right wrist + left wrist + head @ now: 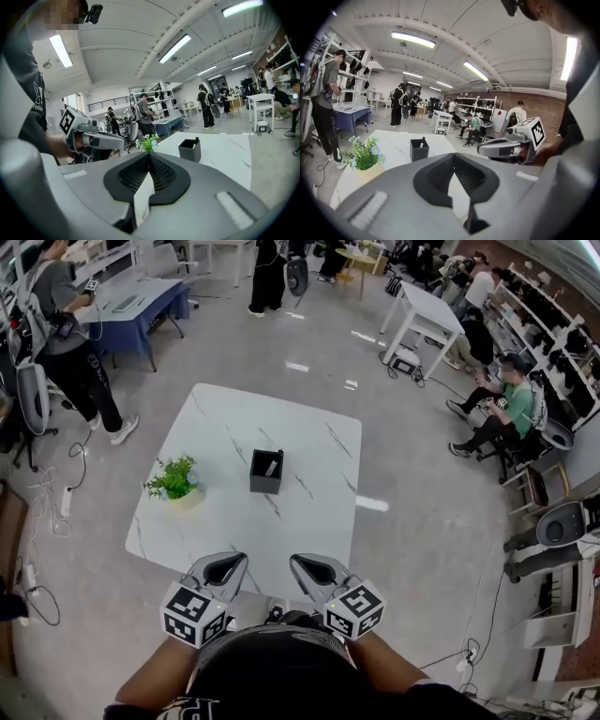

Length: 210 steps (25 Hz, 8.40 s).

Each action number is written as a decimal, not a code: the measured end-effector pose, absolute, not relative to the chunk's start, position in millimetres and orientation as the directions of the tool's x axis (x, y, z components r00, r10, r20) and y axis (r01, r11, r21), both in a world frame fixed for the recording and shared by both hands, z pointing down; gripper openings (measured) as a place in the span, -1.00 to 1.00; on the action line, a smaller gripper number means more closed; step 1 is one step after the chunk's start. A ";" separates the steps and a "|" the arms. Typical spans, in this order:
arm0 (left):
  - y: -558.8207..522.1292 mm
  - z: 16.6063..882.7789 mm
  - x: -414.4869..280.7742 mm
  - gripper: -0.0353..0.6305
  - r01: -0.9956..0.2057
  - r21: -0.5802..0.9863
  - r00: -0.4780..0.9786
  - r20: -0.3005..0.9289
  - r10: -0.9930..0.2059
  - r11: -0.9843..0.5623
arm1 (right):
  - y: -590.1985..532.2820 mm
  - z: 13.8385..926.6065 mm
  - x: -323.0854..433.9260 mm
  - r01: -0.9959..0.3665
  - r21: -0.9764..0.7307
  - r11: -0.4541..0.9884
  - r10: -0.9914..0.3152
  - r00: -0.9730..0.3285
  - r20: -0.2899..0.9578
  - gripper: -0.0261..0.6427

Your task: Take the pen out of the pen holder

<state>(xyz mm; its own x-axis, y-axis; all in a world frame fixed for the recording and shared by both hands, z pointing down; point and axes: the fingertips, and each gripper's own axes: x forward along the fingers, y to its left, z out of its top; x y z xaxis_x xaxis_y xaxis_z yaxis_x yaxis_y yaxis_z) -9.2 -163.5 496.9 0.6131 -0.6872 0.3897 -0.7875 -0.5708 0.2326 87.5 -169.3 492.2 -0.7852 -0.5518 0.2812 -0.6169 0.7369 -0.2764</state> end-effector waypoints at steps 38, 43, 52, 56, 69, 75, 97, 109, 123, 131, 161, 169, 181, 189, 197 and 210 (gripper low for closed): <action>-257.6 490.3 -53.3 -0.72 -0.697 0.224 0.706 0.379 -0.598 -0.681 | -257.3 477.3 55.6 -0.744 -0.242 0.622 -0.694 -0.668 0.270 -0.92; -261.1 490.1 -55.8 -0.72 -0.695 0.226 0.709 0.375 -0.598 -0.682 | -260.1 478.7 53.1 -0.748 -0.238 0.619 -0.697 -0.663 0.274 -0.92; -264.2 484.2 -55.9 -0.72 -0.696 0.218 0.708 0.367 -0.603 -0.684 | -263.5 477.1 51.3 -0.751 -0.233 0.618 -0.701 -0.660 0.270 -0.92; -264.3 486.3 -57.6 -0.72 -0.699 0.217 0.705 0.368 -0.606 -0.681 | -264.0 477.6 49.9 -0.751 -0.226 0.620 -0.704 -0.660 0.264 -0.92; -259.5 486.7 -58.7 -0.72 -0.709 0.213 0.696 0.369 -0.617 -0.672 | -266.7 475.8 49.0 -0.745 -0.203 0.636 -0.702 -0.667 0.249 -0.84; -259.4 490.5 -58.3 -0.72 -0.711 0.216 0.694 0.372 -0.617 -0.669 | -266.9 484.5 47.5 -0.737 -0.200 0.646 -0.686 -0.675 0.271 -0.72; -262.3 499.1 -72.9 -0.72 -0.737 0.200 0.662 0.400 -0.633 -0.645 | -308.1 500.0 65.0 -0.781 -0.165 0.603 -0.727 -0.622 0.291 -0.72; -264.0 512.0 -94.3 -0.72 -0.789 0.228 0.607 0.430 -0.668 -0.570 | -380.5 545.4 72.1 -0.806 -0.193 0.560 -0.721 -0.588 0.366 -0.72; -267.6 521.9 -112.0 -0.72 -0.827 0.251 0.559 0.458 -0.691 -0.502 | -449.1 582.2 55.5 -0.789 -0.136 0.599 -0.666 -0.585 0.464 -0.72; -265.9 530.8 -109.9 -0.72 -0.826 0.264 0.561 0.483 -0.672 -0.499 | -469.7 603.4 53.8 -0.775 -0.094 0.625 -0.629 -0.571 0.527 -0.72; -270.3 537.0 -116.7 -0.72 -0.829 0.301 0.558 0.495 -0.666 -0.472 | -476.1 621.2 24.4 -0.743 -0.115 0.660 -0.568 -0.593 0.570 -0.67; -268.0 536.9 -126.7 -0.72 -0.834 0.306 0.551 0.487 -0.677 -0.459 | -472.0 619.8 8.4 -0.729 -0.118 0.674 -0.556 -0.605 0.570 -0.69; -268.1 536.6 -129.4 -0.72 -0.823 0.311 0.568 0.464 -0.680 -0.475 | -465.6 605.7 7.4 -0.741 -0.139 0.657 -0.571 -0.610 0.550 -0.72; -268.5 529.0 -116.9 -0.72 -0.798 0.305 0.602 0.437 -0.668 -0.520 | -457.3 560.9 10.3 -0.740 -0.113 0.664 -0.611 -0.623 0.489 -0.72; -266.2 520.9 -103.6 -0.72 -0.777 0.292 0.628 0.416 -0.658 -0.557 | -438.9 508.7 20.2 -0.748 -0.094 0.657 -0.658 -0.630 0.413 -0.72; -265.1 501.5 -89.7 -0.72 -0.759 0.259 0.649 0.379 -0.660 -0.597 | -380.4 433.8 37.4 -0.749 -0.097 0.655 -0.698 -0.649 0.303 -0.72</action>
